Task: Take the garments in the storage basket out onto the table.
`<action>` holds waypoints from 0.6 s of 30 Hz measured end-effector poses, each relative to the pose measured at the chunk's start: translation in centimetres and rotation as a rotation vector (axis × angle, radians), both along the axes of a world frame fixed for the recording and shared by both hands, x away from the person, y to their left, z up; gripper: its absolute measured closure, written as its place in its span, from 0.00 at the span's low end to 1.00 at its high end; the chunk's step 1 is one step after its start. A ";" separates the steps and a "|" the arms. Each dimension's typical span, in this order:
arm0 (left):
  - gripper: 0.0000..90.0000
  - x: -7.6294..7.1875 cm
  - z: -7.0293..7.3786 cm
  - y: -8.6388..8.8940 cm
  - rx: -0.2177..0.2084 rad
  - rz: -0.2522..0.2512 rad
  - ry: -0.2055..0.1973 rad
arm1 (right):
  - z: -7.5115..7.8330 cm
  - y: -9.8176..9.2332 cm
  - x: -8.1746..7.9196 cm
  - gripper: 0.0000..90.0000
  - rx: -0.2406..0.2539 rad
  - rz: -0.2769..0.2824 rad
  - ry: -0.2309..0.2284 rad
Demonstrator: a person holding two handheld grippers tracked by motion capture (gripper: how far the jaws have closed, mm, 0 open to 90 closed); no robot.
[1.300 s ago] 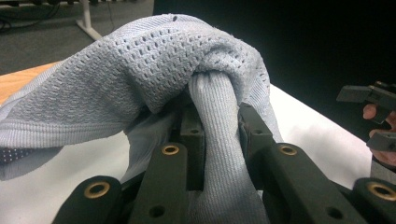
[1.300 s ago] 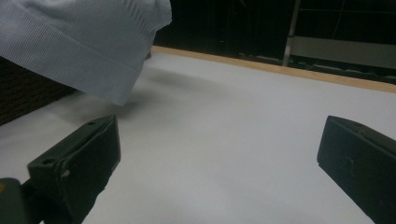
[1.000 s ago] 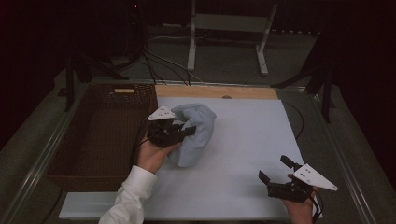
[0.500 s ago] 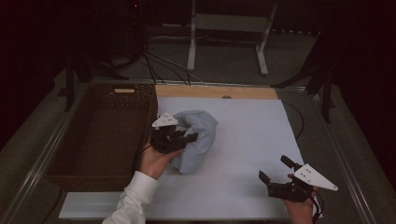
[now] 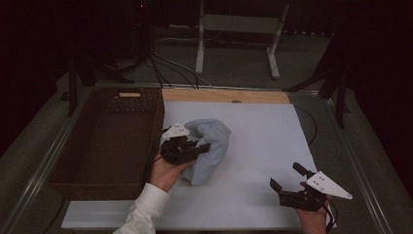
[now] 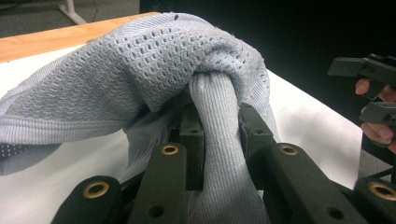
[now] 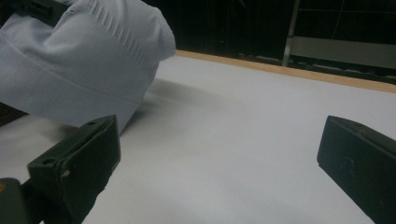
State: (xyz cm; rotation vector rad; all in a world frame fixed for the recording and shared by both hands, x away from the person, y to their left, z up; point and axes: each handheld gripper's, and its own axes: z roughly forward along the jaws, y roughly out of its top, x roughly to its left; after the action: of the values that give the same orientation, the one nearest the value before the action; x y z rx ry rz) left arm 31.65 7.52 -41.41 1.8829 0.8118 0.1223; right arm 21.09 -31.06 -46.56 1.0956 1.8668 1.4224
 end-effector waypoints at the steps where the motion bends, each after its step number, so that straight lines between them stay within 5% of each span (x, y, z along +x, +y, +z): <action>1: 0.85 0.0 -0.1 -0.1 0.003 -0.004 0.001 | 0.0 0.0 0.0 0.00 -0.001 0.000 -0.001; 18: 0.85 -0.1 -1.2 -1.2 -0.011 -0.029 0.043 | 0.0 0.0 0.0 0.00 -0.001 0.000 0.000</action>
State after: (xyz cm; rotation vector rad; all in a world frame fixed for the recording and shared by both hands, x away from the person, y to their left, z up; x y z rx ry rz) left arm 31.53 6.28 -42.63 1.8916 0.8119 0.0596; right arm 21.09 -31.07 -46.56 1.0957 1.8676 1.4214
